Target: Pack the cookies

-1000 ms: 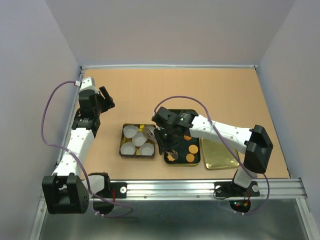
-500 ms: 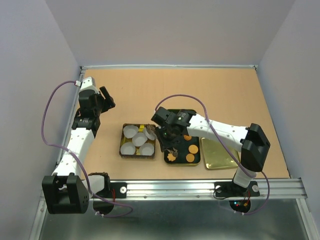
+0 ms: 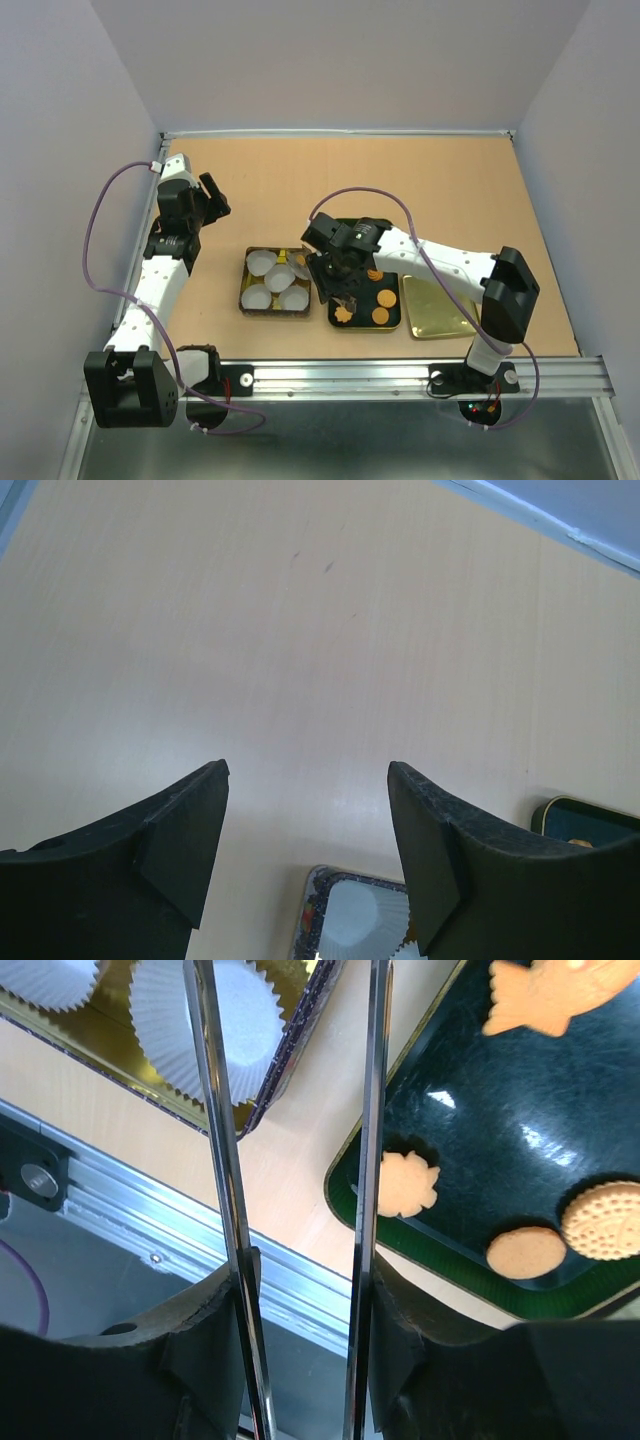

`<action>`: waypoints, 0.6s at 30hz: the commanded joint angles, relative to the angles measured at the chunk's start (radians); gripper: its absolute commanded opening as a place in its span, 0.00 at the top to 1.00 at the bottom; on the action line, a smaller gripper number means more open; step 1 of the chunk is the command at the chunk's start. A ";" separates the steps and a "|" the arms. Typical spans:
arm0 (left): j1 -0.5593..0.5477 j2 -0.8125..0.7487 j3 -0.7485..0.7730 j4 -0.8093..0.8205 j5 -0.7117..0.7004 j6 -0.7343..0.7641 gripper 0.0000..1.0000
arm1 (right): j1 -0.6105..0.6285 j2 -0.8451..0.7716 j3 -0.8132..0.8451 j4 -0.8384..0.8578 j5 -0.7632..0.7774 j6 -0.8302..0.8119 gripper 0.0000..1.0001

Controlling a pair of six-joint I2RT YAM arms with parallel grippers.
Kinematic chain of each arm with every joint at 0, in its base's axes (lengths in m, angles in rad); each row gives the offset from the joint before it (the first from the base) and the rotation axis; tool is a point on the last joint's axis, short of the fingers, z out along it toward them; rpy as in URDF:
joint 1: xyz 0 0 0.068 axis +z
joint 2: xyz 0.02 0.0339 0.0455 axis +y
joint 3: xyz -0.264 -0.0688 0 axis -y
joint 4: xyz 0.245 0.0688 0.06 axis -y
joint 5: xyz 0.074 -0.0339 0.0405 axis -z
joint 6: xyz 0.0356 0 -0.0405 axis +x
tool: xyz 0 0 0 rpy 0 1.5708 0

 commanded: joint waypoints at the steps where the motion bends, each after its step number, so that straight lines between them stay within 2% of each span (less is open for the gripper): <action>1: 0.003 -0.005 -0.017 0.037 0.005 -0.001 0.25 | 0.001 -0.029 0.117 -0.028 0.092 -0.010 0.52; 6: 0.003 -0.006 -0.019 0.037 0.004 -0.001 0.25 | -0.001 -0.061 0.206 -0.120 0.201 -0.029 0.52; 10: 0.003 -0.005 -0.017 0.037 0.005 -0.001 0.25 | -0.002 -0.096 0.200 -0.158 0.242 -0.018 0.52; 14: 0.003 -0.005 -0.020 0.037 0.005 -0.001 0.25 | -0.028 -0.174 0.090 -0.174 0.305 0.004 0.48; 18: 0.003 -0.002 -0.022 0.037 0.007 -0.004 0.25 | -0.119 -0.225 -0.019 -0.154 0.290 -0.009 0.48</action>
